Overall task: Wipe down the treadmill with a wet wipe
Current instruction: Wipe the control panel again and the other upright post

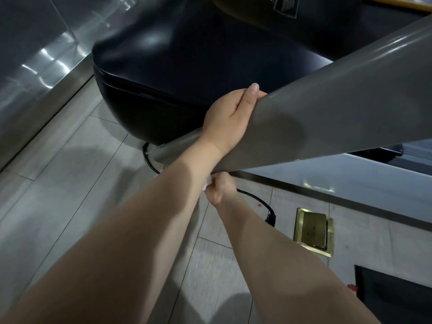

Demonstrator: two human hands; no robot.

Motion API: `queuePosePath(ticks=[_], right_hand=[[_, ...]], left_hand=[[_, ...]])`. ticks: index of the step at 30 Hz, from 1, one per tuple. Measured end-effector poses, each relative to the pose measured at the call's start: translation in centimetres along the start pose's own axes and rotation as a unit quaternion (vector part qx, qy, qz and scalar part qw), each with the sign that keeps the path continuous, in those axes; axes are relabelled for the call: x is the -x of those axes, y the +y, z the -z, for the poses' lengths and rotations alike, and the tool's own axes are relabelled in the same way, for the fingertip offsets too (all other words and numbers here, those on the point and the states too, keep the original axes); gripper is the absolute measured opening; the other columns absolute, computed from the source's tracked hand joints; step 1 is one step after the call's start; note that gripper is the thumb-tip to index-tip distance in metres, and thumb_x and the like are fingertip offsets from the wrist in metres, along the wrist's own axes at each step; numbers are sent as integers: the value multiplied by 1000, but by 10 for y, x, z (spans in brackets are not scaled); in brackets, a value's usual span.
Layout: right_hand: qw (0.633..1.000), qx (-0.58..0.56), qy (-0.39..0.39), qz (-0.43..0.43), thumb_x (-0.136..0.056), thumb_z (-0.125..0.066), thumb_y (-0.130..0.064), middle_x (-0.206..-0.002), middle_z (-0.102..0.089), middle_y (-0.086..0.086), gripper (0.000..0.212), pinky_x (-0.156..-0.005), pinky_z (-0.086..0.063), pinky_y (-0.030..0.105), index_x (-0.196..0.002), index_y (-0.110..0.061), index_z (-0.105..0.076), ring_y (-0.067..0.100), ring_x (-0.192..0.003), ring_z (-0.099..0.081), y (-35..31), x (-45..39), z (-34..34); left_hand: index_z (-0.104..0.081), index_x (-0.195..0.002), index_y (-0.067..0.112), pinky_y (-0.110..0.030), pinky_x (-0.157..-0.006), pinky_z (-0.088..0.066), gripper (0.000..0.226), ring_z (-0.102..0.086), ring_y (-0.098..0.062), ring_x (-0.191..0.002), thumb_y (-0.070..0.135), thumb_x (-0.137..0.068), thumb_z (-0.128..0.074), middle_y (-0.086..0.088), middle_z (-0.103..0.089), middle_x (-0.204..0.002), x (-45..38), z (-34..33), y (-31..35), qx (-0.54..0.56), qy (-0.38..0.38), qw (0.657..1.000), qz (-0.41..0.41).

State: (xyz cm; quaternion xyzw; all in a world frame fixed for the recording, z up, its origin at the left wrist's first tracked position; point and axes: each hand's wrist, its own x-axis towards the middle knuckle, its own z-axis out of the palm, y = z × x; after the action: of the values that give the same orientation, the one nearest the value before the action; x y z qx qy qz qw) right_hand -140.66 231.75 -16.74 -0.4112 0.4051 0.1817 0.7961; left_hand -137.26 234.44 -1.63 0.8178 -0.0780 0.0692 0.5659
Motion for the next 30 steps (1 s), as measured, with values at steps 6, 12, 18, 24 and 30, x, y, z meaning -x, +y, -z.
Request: queuePosePath(ticks=[6, 12, 18, 24, 30], right_hand=[[999, -32, 7, 8, -96, -34, 5, -76, -47, 2, 29, -54, -47, 20, -79, -16, -45, 10, -59, -51, 4, 18, -1], [959, -282, -25, 7, -87, -29, 8, -111, -57, 26, 31, -96, -49, 51, -110, 1, -50, 45, -118, -55, -58, 67, 49], [954, -299, 4, -32, -91, -27, 2, -111, -62, 23, 34, -86, -53, 49, -101, -3, -59, 37, -105, -60, -27, 59, 1], [919, -393, 27, -27, -95, -32, 8, -109, -61, 23, 28, -96, -51, 40, -111, 12, -55, 37, -104, -61, -45, 84, 26], [947, -320, 31, 12, -93, -33, 16, -140, -46, 24, 42, -109, -39, 47, -135, 16, -40, 42, -129, -46, -106, 123, 64]], left_hand=[[-74, -106, 26, -38, -93, -50, 48, -64, -6, -104, 45, -102, -29, 11, -71, -106, 0, 0, -5, -2, 7, 1000, -27], [-74, -104, 27, -40, -92, -51, 47, -65, -7, -102, 45, -102, -31, 11, -72, -104, -2, -1, -8, 5, 12, 1000, -21], [-68, -99, 38, -36, -93, -51, 37, -64, -7, -101, 43, -103, -32, 13, -70, -102, 2, -2, -3, 8, 18, 1000, -4], [-66, -94, 44, -30, -91, -51, 36, -64, -3, -100, 42, -105, -32, 14, -71, -100, 2, 0, -1, 19, 11, 1000, 5], [-71, -104, 31, -23, -87, -48, 42, -63, -3, -100, 41, -106, -30, 13, -70, -102, 4, 0, 0, 18, 6, 1000, 1]])
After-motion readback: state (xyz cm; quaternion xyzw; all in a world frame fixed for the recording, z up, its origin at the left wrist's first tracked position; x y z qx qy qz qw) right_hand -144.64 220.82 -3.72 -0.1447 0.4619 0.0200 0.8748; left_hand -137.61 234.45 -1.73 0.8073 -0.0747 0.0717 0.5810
